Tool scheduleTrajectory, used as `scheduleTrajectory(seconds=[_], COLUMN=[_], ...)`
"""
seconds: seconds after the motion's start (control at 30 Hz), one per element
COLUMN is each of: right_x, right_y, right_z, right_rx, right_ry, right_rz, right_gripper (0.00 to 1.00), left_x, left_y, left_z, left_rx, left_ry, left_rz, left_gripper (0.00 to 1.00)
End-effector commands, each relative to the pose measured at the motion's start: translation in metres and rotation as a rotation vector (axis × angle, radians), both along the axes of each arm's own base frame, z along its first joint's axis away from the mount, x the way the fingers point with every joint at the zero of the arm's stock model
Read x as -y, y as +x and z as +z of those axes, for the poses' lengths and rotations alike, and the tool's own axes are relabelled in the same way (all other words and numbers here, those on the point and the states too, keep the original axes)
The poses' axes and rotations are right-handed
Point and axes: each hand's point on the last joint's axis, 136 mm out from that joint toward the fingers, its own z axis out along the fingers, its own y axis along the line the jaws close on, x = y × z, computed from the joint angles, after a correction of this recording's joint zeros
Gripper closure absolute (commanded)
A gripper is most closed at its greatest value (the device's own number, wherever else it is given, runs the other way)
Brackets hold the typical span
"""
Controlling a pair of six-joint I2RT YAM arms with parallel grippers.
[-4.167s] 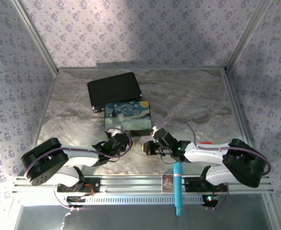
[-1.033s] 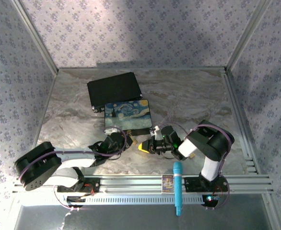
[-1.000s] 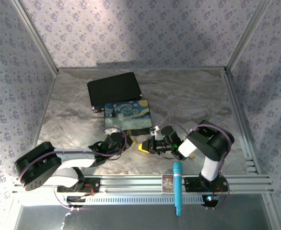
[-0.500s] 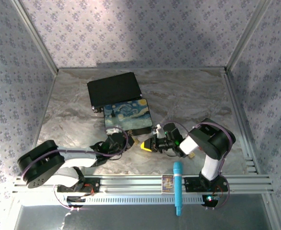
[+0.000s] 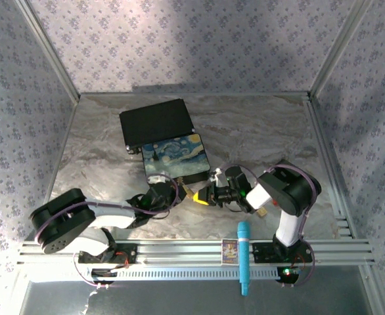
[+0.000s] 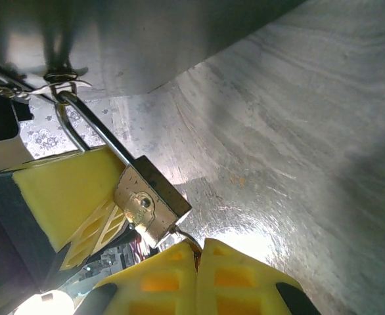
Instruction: Unlock a padlock with a key
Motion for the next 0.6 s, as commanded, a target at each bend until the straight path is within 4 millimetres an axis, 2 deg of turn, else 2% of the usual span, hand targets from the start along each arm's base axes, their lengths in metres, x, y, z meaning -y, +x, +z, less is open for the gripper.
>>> scheduleTrajectory(seconds=[0.0,0.17,0.37,0.43,0.57], right_x=[-0.017,-0.026,-0.028,-0.03,-0.033], right_y=[0.026,0.028,0.016,0.01,-0.001], right_z=[0.031,0.048,0.056,0.054,0.045], right_rx=[0.116,0.163,0.174,0.172,0.171], right_ry=[0.057,0.076,0.062,0.037,0.011], right_rz=[-0.03,-0.047,-0.055,-0.058,-0.044], right_gripper=[1.0,1.0,1.0,1.0,1.0], left_x=[0.034,0.036,0.024,0.021,0.037], left_y=[-0.038,-0.039,-0.036,-0.033,-0.027], left_z=[0.006,0.004,-0.002,-0.002,0.023], left_rx=[-0.07,-0.074,-0.077,-0.064,0.002], left_ry=[-0.044,-0.047,0.019,0.022,-0.104], left_rz=[-0.203,-0.207,-0.17,-0.151,-0.166], left_gripper=[1.0,1.0,0.99,0.9,0.79])
